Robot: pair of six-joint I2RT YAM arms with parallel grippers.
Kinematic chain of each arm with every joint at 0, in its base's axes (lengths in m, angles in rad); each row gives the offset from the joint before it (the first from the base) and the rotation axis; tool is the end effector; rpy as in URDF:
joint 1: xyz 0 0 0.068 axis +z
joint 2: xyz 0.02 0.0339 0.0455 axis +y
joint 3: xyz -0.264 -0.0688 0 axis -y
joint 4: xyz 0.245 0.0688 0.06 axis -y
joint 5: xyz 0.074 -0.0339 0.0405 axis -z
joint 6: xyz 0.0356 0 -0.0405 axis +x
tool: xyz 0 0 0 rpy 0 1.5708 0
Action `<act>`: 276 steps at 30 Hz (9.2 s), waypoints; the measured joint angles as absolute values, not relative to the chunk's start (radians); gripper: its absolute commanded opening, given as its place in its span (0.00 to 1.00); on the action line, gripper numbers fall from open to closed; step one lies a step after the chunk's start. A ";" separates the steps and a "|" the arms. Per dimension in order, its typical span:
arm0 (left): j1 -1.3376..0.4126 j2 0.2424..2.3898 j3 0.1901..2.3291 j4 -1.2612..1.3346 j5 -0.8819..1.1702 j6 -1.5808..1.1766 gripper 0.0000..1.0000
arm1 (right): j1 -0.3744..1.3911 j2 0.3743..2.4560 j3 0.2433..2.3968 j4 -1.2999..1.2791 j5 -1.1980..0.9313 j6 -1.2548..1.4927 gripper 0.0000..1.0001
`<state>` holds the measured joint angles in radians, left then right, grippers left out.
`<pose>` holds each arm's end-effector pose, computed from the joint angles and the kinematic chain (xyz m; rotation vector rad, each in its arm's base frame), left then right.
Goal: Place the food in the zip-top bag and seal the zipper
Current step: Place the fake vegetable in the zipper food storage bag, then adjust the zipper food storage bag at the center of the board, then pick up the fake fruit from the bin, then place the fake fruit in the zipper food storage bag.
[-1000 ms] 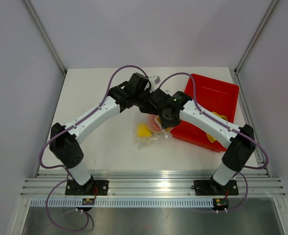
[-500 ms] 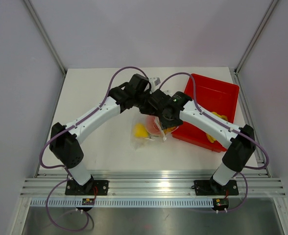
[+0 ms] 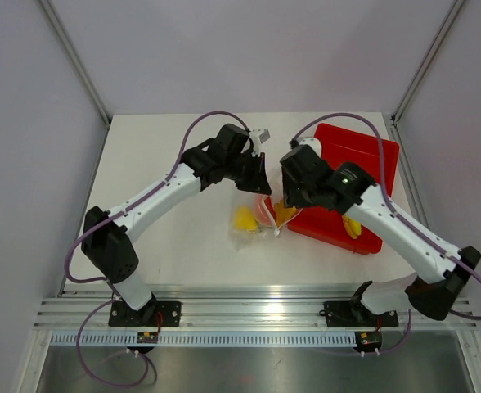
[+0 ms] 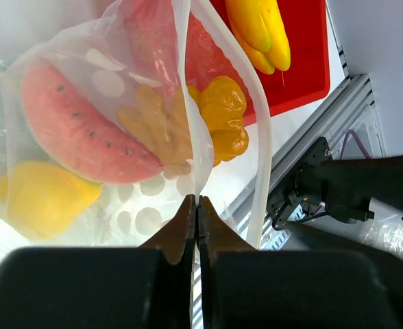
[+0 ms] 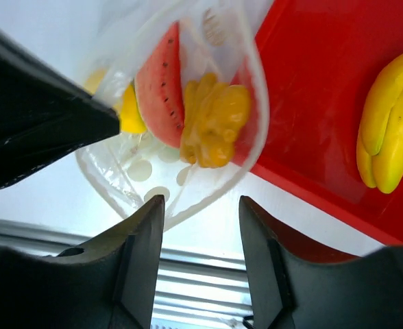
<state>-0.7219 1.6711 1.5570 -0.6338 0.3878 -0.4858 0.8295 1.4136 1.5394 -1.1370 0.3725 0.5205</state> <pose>0.2726 -0.2580 0.3351 0.5039 2.4414 -1.0169 0.1926 0.1912 0.3737 -0.2488 2.4698 0.0804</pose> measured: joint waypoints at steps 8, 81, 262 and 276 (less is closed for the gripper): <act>-0.722 1.671 1.551 -0.634 0.388 -0.490 0.00 | 0.611 1.164 1.307 -0.990 0.258 0.575 0.57; -0.680 1.633 1.587 -0.700 0.327 -0.461 0.00 | 0.570 1.371 1.297 -0.802 0.110 0.523 0.00; -0.685 1.753 1.657 -0.770 0.280 -0.480 0.00 | 0.858 1.159 0.921 -0.020 0.642 0.729 0.00; -0.664 1.753 1.657 -0.752 0.303 -0.492 0.00 | 0.862 1.225 0.966 -0.209 0.609 0.624 0.00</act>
